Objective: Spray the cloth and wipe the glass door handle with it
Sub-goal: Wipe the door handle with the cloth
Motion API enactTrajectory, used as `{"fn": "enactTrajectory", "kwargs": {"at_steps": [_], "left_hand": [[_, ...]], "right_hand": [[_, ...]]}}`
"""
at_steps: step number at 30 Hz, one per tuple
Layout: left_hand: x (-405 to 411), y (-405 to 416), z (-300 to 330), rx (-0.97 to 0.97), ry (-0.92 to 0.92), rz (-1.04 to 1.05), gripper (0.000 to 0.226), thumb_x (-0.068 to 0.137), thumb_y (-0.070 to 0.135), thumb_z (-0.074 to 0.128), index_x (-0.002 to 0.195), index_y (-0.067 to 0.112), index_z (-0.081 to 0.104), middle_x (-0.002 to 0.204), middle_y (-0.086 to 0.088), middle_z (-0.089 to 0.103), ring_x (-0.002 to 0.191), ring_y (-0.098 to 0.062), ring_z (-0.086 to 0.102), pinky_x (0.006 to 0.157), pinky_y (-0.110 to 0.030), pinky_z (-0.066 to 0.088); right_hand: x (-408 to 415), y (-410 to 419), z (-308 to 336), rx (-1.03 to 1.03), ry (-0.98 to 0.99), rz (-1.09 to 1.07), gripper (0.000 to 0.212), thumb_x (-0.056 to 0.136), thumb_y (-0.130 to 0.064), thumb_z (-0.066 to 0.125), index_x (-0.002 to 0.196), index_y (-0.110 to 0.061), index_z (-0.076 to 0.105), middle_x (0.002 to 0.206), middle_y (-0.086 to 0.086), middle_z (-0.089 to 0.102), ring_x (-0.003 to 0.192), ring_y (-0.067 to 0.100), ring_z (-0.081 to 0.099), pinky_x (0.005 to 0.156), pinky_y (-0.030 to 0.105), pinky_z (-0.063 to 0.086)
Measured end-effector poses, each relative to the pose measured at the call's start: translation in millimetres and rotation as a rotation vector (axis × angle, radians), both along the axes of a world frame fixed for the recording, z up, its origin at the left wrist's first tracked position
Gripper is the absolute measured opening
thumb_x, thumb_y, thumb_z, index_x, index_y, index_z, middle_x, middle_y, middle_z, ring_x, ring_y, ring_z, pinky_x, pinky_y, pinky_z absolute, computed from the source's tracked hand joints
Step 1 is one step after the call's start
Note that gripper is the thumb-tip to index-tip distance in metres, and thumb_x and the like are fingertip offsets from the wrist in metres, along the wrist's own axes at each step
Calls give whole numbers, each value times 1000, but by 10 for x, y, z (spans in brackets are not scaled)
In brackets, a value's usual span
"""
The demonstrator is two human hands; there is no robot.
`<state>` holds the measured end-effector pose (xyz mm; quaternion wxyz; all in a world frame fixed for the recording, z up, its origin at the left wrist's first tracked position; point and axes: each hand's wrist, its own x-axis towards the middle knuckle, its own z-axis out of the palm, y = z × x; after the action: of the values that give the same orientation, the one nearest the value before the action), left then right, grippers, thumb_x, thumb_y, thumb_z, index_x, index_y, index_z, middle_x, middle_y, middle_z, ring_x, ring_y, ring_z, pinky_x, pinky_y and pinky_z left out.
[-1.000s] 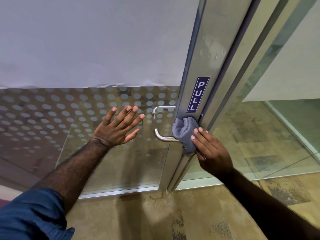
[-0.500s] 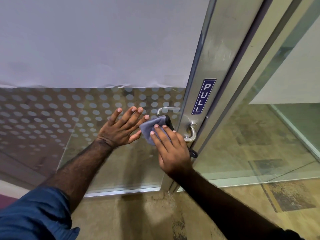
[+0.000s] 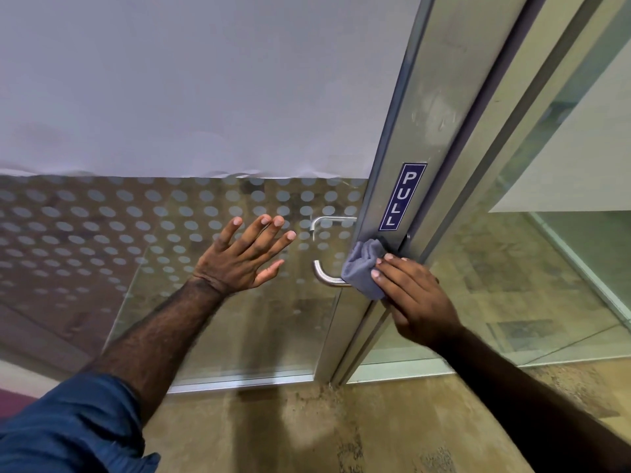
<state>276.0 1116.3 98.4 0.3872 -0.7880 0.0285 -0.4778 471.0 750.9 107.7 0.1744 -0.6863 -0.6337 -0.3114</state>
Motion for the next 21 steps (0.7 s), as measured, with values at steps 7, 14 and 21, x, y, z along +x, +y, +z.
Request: {"fn": "enactTrajectory", "kwargs": {"at_steps": [7,14,21], "left_hand": [[-7,12,-5,-9,6,10,80,100,66,57,166,24,44,178,-13,28,166,-31,22,133,-55,12],[5,18,-42,-21,12,4,78,100,66,58,165,25,45,178,-12,29,166,-31,23,134,-56,11],[2,14,-52,-28,4,-3,78,99,66,59,165,26,46,177,-12,30,165,-30,24,134,-55,13]], "right_hand": [[-721,817,557,-178,302,-281,41,107,-40,35,90,-23,68,80,-2,63,75,22,57,76,38,46],[-801,980,707,-410,144,-376,42,108,-40,35,95,-19,70,85,4,73,78,31,69,72,38,45],[-455,290,-20,-42,201,-75,48,112,-36,62,153,-12,60,151,10,64,139,31,58,122,45,41]]}}
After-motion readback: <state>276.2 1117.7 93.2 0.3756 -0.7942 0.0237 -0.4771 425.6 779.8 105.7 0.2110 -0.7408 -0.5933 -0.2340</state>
